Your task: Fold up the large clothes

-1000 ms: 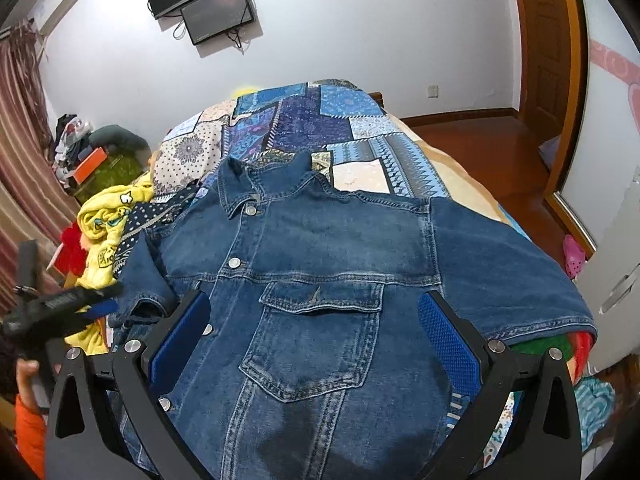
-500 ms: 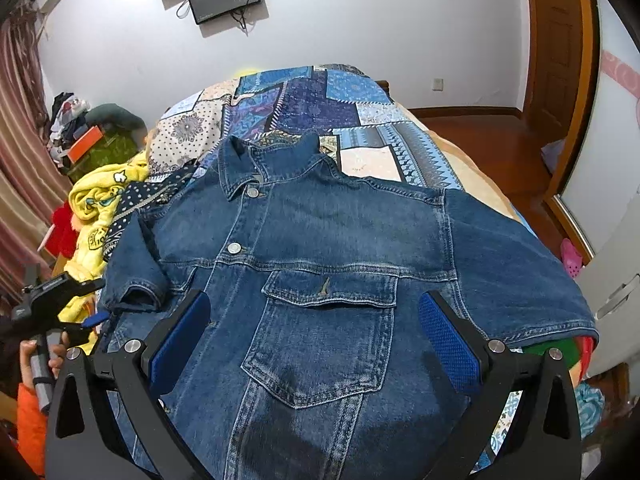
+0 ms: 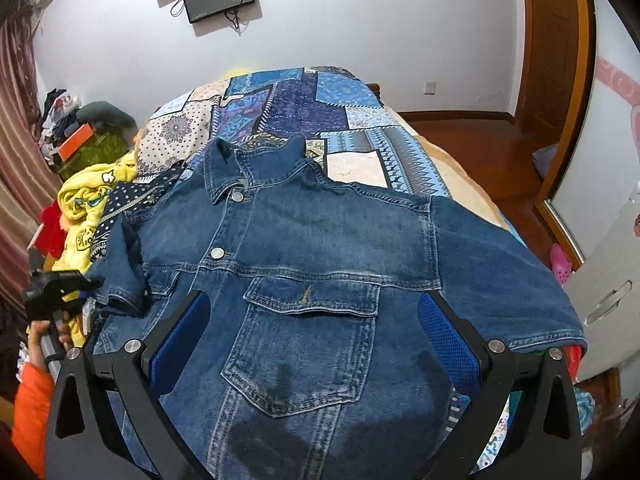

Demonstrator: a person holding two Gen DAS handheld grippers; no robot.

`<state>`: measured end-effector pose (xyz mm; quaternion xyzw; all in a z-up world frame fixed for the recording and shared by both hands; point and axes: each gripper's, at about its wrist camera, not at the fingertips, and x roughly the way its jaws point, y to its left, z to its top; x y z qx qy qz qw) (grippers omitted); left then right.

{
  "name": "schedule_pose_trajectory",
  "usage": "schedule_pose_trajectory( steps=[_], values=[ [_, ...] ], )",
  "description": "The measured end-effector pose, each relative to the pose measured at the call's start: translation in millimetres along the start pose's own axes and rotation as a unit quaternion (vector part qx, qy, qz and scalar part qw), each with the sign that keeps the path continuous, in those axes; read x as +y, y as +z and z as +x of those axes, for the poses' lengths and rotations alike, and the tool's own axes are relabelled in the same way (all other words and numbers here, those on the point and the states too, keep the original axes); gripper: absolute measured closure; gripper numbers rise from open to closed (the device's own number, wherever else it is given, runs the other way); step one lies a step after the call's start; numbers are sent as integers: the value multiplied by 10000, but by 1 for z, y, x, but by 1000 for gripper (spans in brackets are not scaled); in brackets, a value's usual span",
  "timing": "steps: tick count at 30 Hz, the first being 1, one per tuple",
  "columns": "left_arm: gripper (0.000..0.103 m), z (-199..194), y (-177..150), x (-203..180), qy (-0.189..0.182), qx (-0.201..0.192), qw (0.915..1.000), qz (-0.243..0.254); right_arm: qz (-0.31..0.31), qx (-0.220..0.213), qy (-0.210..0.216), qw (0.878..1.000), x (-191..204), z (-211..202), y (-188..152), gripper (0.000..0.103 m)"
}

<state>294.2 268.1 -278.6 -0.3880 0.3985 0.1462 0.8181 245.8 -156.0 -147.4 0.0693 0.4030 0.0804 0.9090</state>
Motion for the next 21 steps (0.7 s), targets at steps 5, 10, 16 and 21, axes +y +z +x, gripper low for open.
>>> schedule_pose_trajectory(
  steps=[5, 10, 16, 21],
  values=[
    [98, -49, 9, -66, -28, -717, 9925, 987, -110, -111, -219, 9996, -7, -7, 1, 0],
    [98, -109, 7, -159, -746, -1267, 9700, 1936, 35, -160, -180, 9997, -22, -14, -1, 0],
    [98, -122, -27, -264, -1296, -1298, 9411, 2841, 179, -225, -192, 9994, -41, -22, -6, 0],
    [98, -88, -85, -326, -1385, -943, 9197, 3551, 424, -253, -311, 9983, -69, -30, -12, 0]
  ],
)
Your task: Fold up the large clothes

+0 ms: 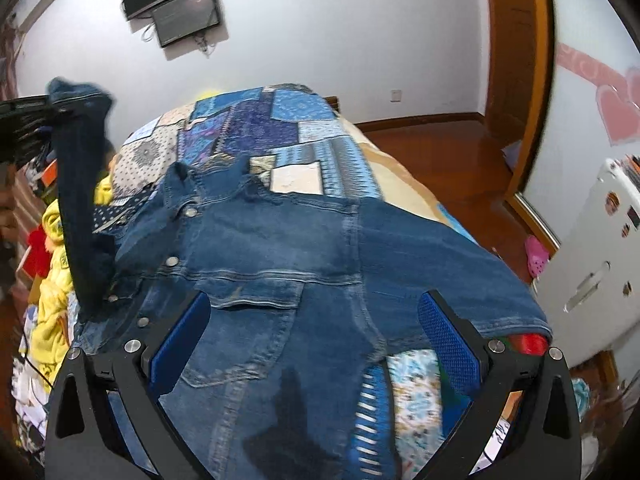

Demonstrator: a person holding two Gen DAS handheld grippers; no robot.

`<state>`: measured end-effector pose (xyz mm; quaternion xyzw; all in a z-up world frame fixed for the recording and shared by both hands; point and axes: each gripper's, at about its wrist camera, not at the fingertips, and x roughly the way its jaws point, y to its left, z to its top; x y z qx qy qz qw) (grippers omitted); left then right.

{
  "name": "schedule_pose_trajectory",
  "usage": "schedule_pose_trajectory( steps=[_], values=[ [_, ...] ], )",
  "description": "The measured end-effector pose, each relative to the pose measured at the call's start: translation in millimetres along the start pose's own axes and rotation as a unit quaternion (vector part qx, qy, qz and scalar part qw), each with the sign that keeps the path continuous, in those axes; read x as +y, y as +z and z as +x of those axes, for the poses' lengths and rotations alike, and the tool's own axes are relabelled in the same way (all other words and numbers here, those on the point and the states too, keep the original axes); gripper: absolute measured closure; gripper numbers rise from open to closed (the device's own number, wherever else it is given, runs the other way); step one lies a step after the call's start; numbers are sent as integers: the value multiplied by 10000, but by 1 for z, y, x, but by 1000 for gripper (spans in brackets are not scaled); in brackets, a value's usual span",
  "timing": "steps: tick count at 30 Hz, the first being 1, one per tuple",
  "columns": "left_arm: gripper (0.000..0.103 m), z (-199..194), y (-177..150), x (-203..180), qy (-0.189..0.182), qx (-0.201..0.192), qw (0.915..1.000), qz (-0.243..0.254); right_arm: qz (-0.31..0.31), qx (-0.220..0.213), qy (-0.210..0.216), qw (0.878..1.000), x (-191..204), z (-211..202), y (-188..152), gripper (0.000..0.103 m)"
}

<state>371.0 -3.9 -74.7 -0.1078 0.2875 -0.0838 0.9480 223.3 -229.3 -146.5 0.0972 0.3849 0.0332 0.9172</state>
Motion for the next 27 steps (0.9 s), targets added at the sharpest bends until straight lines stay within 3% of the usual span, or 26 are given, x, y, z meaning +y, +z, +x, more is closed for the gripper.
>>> schedule_pose_trajectory(
  steps=[5, 12, 15, 18, 19, 22, 23, 27],
  values=[
    [98, 64, -49, -50, -282, 991, 9935, 490, 240, 8, -217, 9995, -30, -6, -4, 0],
    [98, 126, -130, -75, -541, 2468, 9645, 763, 570, 207, -535, 9967, -69, -3, -14, 0],
    [98, 131, -144, -78, -620, 2783, 9552, 790, 625, 348, -654, 9953, -78, 3, -19, 0],
    [90, 128, -150, -83, -654, 2935, 9489, 957, 650, 431, -707, 9944, -81, 8, -22, 0],
    [83, 127, -151, -84, -656, 2984, 9469, 997, 660, 455, -722, 9942, -82, 11, -23, 0],
    [43, 114, -154, -86, -766, 3020, 9465, 839, 669, 505, -749, 9937, -85, 14, -24, 0],
    [38, 108, -153, -84, -806, 2965, 9486, 759, 676, 510, -744, 9936, -86, 15, -23, 0],
    [37, 88, -142, -81, -853, 2765, 9547, 694, 802, 499, -668, 9933, -96, 13, -20, 0]
  ],
)
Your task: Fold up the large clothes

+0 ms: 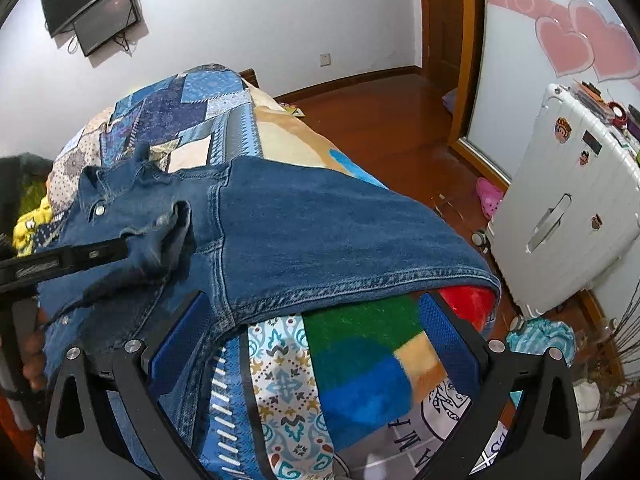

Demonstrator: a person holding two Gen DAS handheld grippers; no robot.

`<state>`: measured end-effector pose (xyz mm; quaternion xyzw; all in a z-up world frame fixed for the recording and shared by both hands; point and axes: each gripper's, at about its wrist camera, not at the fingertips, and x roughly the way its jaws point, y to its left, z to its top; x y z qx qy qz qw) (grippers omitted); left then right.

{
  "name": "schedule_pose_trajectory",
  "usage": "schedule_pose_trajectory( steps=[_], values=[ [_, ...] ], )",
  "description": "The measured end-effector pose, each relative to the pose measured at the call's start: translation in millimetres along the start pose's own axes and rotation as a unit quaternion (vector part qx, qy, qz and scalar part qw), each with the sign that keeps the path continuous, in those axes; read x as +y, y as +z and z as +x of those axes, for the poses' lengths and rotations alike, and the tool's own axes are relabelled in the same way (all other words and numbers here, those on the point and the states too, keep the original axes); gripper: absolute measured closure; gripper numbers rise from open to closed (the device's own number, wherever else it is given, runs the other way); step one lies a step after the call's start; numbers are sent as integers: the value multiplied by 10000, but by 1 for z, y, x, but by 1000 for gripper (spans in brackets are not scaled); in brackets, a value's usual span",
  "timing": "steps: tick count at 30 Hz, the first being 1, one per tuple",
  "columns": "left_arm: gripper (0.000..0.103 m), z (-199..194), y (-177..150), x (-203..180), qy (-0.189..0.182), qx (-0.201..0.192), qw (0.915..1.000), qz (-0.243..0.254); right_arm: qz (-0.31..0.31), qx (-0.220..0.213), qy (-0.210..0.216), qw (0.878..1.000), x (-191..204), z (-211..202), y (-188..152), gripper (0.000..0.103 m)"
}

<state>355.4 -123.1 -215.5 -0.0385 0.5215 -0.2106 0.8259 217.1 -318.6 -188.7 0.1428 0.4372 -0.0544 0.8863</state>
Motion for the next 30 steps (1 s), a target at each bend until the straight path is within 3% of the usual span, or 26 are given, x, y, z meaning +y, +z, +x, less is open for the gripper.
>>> schedule_pose_trajectory(
  steps=[3, 7, 12, 17, 21, 30],
  values=[
    [32, -25, -1, 9, 169, -258, 9995, 12, 152, -39, 61, 9999, -11, -2, 6, 0],
    [18, -56, -6, 31, 842, -697, 9940, 52, 374, 15, 160, 9992, -33, 2, 15, 0],
    [14, -76, -19, 66, 1403, -872, 9861, -153, 1038, 654, 648, 9903, -69, 33, 11, 0],
    [14, -76, -30, 98, 1503, -836, 9826, -703, 1683, 1108, 1091, 9734, -89, 62, -4, 0],
    [14, -68, -39, 110, 1392, -684, 9831, -975, 1886, 1019, 1211, 9692, -99, 68, -2, 0],
    [14, -68, -46, 108, 1345, -658, 9831, -1053, 2400, 868, 1617, 9533, -123, 89, 13, 0]
  ],
)
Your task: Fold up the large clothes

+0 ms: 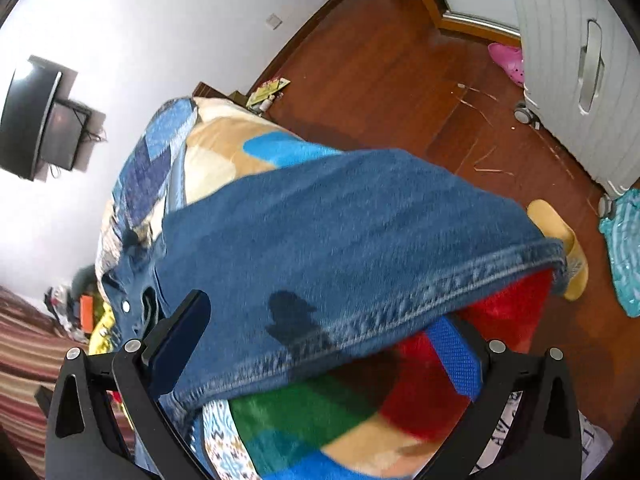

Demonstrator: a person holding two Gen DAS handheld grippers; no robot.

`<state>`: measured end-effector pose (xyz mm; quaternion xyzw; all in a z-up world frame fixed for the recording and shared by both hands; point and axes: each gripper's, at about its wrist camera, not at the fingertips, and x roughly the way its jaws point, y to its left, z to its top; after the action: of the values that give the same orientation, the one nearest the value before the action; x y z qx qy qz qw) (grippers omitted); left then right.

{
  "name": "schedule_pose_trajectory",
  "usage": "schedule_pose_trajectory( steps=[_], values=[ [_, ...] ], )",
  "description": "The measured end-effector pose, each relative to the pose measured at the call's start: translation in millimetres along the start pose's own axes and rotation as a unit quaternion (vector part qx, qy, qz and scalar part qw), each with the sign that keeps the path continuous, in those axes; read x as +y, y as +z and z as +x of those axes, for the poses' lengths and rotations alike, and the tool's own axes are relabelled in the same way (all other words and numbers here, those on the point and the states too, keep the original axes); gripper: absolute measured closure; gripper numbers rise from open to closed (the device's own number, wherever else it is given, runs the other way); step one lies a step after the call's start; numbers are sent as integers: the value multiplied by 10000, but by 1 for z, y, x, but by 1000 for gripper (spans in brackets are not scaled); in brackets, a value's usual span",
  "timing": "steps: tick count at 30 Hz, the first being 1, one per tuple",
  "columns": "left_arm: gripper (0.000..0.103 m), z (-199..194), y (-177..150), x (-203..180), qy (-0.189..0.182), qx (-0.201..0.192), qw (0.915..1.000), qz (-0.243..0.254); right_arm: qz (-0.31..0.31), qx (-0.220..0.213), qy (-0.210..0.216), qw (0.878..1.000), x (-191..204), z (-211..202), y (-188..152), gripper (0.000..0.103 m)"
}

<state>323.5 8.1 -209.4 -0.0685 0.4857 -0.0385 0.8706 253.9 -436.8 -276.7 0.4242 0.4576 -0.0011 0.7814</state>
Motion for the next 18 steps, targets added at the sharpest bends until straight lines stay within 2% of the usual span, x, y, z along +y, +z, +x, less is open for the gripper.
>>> schedule_pose_trajectory(
  steps=[3, 5, 7, 8, 10, 12, 16, 18],
  values=[
    [14, -3, -3, 0, 24, -35, 10000, 13, 40, -171, 42, 9998, -2, 1, 5, 2],
    [14, -5, -5, 0, 66, -49, 10000, 39, 72, -299, -143, 9994, -2, 4, 6, 15],
    [14, -7, -7, 2, 130, -69, 9999, 70, 141, -402, -317, 9986, -4, 5, 7, 35],
    [14, -8, -8, 3, 149, -81, 9998, 78, 216, -484, -401, 9978, -6, 5, 7, 40],
    [14, -10, -10, 6, 148, -95, 9998, 61, 318, -604, -543, 9962, -9, 3, 8, 62],
    [14, -12, -11, 10, 111, -94, 9999, 8, 383, -717, -653, 9946, -10, -2, 8, 76],
    [14, -14, -14, 21, 103, -88, 9998, -131, 300, -909, -564, 9938, -2, -15, 10, 88],
    [14, -17, -16, 26, 104, -118, 9997, -168, 123, -1066, -483, 9931, 12, -27, 14, 91]
  ],
)
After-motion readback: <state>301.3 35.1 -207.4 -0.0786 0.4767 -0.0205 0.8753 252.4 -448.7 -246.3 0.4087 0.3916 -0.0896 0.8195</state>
